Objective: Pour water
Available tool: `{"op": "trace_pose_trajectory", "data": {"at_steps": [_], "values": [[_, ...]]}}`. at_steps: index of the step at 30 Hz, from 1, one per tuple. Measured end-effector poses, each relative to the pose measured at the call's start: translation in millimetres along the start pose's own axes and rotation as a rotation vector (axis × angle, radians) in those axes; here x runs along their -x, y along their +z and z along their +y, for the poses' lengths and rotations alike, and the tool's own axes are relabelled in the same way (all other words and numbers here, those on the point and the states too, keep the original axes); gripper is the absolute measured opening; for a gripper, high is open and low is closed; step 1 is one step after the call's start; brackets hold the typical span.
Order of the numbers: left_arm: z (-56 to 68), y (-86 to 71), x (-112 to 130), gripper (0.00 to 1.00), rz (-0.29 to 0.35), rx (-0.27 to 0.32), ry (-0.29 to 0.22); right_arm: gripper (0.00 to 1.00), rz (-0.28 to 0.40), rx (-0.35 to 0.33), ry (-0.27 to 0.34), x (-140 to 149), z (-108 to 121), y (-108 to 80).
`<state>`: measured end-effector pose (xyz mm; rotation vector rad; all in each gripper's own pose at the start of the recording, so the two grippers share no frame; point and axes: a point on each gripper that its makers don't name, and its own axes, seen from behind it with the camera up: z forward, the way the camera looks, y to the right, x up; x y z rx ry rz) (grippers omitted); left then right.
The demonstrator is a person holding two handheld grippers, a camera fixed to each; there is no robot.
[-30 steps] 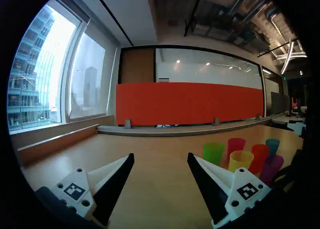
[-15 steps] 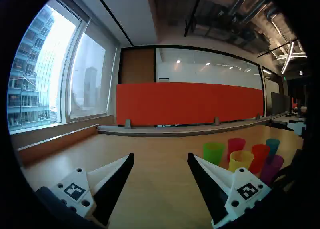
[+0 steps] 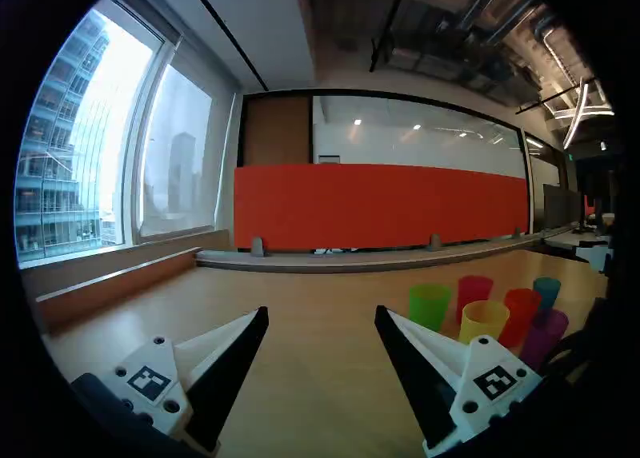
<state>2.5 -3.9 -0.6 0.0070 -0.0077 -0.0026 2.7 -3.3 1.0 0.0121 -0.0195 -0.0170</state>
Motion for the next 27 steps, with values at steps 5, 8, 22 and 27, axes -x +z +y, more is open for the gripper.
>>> {"op": "trace_pose_trajectory", "data": {"at_steps": [5, 8, 22, 27], "values": [[-4.7, 0.7, -13.6, 0.99, -0.008, -0.007, -0.009, 1.00, -0.004, -0.015, 0.000, -11.3, -2.4, -0.3], [-6.2, 0.9, -26.6, 0.99, -0.011, 0.000, -0.011, 1.00, -0.013, -0.021, 0.001, -20.5, -1.6, 0.6], [-7.3, 6.6, -89.5, 0.99, -0.035, 0.026, 0.039, 1.00, -0.007, -0.062, -0.013, -94.8, 0.7, 4.7], [-7.5, 12.2, -114.4, 0.99, -0.036, 0.033, 0.047, 1.00, -0.006, -0.075, 0.005, -123.4, 1.2, 6.8]]}}
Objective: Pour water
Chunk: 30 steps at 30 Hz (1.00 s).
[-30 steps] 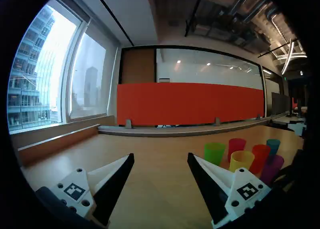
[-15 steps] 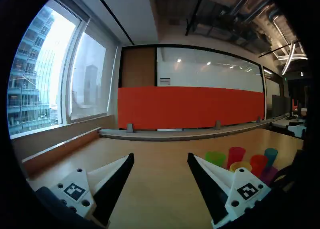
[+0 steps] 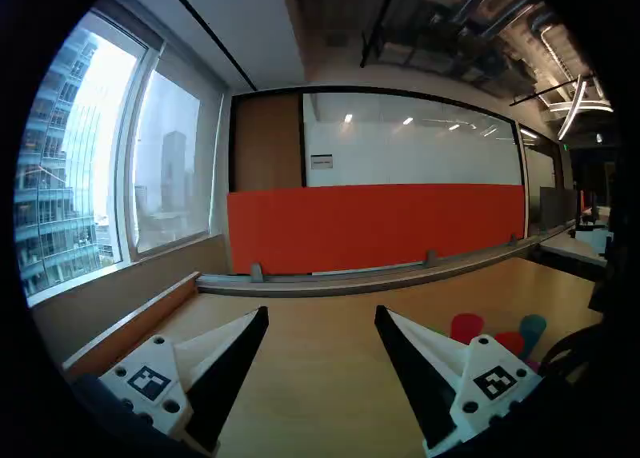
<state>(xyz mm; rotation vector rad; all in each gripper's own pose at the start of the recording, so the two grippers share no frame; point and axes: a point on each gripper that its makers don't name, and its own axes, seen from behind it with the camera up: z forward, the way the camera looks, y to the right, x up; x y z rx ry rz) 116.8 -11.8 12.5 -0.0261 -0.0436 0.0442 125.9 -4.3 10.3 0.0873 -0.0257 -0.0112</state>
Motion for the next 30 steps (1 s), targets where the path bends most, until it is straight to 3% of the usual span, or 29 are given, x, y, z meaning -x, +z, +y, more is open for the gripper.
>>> {"op": "trace_pose_trajectory", "data": {"at_steps": [8, 14, 23, 30], "values": [[0.8, 8.9, -43.1, 0.99, 0.011, 0.014, 0.039, 1.00, 0.001, -0.004, -0.006, -37.8, 3.8, 5.4], [3.7, 16.4, -70.2, 0.99, 0.013, 0.036, 0.022, 1.00, -0.007, -0.016, -0.007, -62.6, 2.4, 9.7], [16.6, 23.1, -78.1, 0.99, -0.026, 0.099, 0.021, 1.00, -0.011, -0.052, 0.000, -74.4, -1.5, 10.0], [29.9, 20.6, -85.6, 0.99, -0.024, 0.187, 0.013, 1.00, -0.019, -0.153, -0.004, -76.0, -16.8, 4.5]]}}
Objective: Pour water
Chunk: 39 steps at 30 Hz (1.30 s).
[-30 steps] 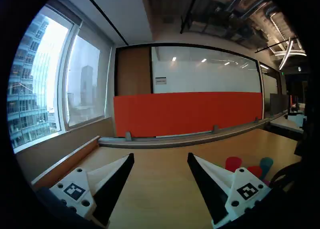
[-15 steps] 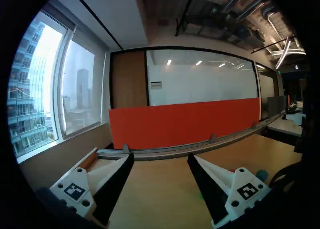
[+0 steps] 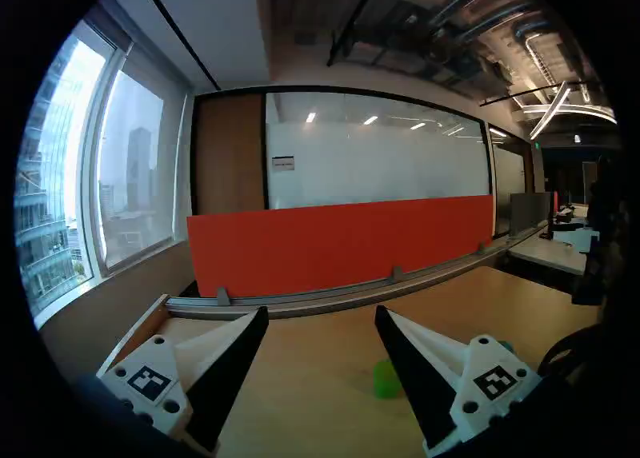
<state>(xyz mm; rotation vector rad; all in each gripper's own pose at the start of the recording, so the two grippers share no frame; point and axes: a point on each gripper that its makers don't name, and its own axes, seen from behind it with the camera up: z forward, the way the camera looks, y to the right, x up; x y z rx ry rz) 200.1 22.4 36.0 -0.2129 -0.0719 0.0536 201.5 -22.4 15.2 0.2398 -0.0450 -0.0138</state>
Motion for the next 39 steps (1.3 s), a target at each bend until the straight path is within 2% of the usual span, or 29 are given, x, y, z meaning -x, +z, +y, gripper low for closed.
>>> {"op": "trace_pose_trajectory", "data": {"at_steps": [5, 12, 23, 29, 39], "values": [[6.4, -2.3, -7.0, 0.99, 0.005, 0.056, -0.004, 1.00, 0.008, -0.085, -0.020, -3.5, -14.5, -4.2], [17.0, -4.0, -10.8, 0.99, 0.007, 0.149, -0.047, 1.00, 0.008, -0.187, -0.032, -8.1, -35.8, -8.4], [31.9, -5.1, -5.5, 0.99, -0.011, 0.250, -0.035, 1.00, -0.041, -0.293, -0.048, -1.0, -54.8, -10.5], [34.4, -4.7, 5.1, 0.99, -0.039, 0.271, -0.017, 1.00, -0.081, -0.336, -0.063, 10.1, -59.7, -11.5], [35.4, 0.0, 23.9, 0.99, -0.081, 0.293, -0.039, 1.00, -0.143, -0.390, -0.083, 31.7, -63.8, -13.8]]}}
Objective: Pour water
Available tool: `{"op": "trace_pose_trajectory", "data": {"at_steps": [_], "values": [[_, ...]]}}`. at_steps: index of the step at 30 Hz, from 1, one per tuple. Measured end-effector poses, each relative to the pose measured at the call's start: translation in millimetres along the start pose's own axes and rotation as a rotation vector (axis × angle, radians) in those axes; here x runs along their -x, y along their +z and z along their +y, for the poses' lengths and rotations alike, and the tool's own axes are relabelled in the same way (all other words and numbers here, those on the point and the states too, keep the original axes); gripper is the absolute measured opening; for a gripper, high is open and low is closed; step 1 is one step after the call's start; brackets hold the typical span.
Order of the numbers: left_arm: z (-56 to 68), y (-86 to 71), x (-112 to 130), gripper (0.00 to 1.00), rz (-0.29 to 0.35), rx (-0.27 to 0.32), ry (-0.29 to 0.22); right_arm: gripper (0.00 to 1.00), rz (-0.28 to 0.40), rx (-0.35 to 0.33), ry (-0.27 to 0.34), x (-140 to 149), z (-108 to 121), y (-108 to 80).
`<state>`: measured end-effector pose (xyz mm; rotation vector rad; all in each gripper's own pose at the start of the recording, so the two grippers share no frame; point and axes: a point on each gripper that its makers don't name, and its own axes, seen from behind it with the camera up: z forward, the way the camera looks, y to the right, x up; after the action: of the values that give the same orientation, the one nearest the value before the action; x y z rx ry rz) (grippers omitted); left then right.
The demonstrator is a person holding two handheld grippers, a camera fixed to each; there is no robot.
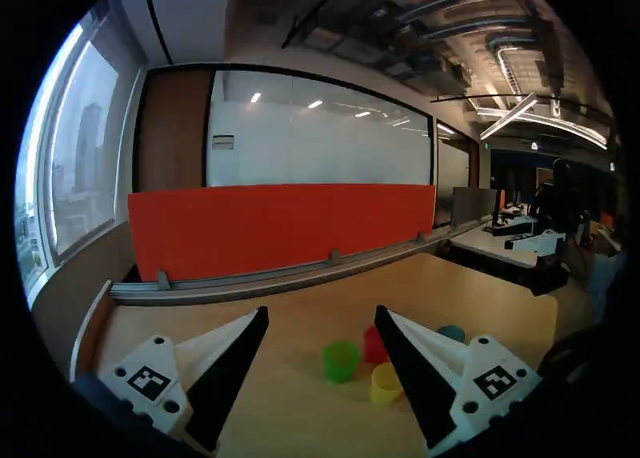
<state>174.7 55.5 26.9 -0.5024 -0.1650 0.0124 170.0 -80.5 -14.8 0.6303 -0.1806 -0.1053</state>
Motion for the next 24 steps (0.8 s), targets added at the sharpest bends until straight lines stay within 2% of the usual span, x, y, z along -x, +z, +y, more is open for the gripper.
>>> {"op": "trace_pose_trajectory", "data": {"at_steps": [8, 24], "values": [[-3.7, 4.6, 19.4, 0.99, -0.037, 0.000, 0.010, 1.00, -0.061, -0.029, -0.034, 22.4, -4.1, 4.4], [-9.6, 13.6, 65.8, 0.99, -0.109, 0.002, 0.014, 1.00, -0.188, -0.089, -0.048, 72.7, -9.3, 9.9]]}}
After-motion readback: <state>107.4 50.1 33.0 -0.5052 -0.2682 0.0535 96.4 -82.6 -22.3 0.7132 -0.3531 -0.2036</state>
